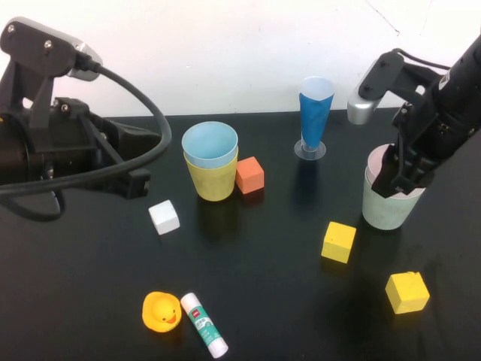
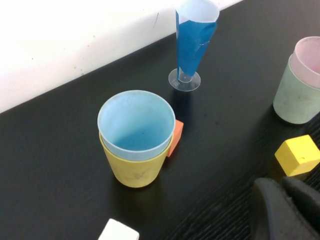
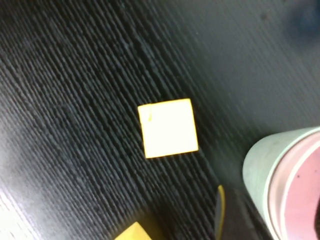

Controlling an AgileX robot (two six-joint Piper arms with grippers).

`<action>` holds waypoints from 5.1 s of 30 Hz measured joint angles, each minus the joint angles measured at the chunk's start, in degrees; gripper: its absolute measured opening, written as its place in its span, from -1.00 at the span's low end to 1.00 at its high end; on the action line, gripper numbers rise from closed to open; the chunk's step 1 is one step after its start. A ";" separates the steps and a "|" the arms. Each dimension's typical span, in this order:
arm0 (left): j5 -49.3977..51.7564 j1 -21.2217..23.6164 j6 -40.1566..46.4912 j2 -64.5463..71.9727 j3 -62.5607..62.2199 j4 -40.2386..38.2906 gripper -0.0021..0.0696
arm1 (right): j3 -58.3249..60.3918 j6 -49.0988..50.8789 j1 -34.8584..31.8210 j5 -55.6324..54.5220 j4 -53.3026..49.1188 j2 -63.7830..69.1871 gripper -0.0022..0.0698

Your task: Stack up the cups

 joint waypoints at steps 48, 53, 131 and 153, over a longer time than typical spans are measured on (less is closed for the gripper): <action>-1.58 0.00 -31.48 -1.18 0.00 31.78 -0.94 | -43.57 -3.93 18.22 1.75 -1.38 24.67 -0.80; -1.77 0.00 -31.48 -1.18 0.00 31.78 -0.94 | -43.57 -3.93 18.22 1.79 -0.44 24.79 -0.80; -10.55 0.00 -34.35 -63.35 45.66 38.84 -0.94 | 65.35 36.10 18.22 -16.65 -24.62 -75.69 -0.94; -15.69 8.30 -55.44 -67.53 58.69 45.88 -0.94 | 65.35 36.10 18.22 -16.19 -24.54 -75.82 -0.94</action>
